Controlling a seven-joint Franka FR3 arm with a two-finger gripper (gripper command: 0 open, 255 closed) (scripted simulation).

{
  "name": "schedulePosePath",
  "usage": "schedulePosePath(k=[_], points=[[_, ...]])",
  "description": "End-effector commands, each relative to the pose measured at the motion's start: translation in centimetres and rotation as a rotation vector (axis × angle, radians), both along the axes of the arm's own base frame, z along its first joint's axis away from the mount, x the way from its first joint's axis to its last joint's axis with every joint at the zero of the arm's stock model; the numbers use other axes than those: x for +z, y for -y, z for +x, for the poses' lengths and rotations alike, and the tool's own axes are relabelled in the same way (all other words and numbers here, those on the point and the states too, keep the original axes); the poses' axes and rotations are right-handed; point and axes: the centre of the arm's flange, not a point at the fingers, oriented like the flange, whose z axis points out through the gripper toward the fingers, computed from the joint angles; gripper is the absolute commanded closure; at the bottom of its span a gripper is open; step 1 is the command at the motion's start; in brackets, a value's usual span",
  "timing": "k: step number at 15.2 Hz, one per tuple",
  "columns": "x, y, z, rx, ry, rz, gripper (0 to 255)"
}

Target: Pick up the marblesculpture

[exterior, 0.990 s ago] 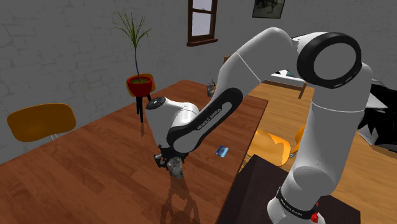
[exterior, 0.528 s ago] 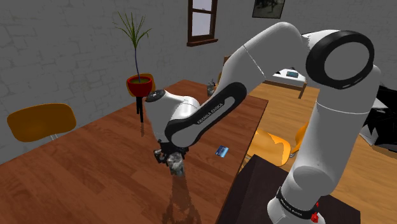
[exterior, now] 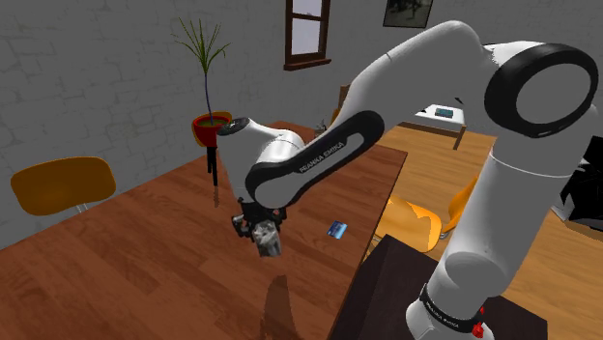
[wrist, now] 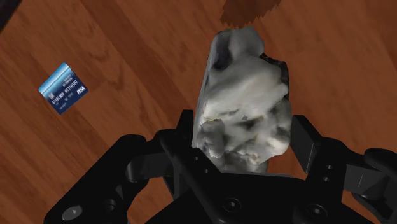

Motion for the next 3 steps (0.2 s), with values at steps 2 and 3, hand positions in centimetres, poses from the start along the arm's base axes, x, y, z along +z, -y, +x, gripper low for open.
schedulePosePath(k=[2,3], points=[[1.3,0.07,-0.06,0.0,0.0,0.0,255],[1.3,0.07,-0.06,0.0,0.0,0.0,255]])
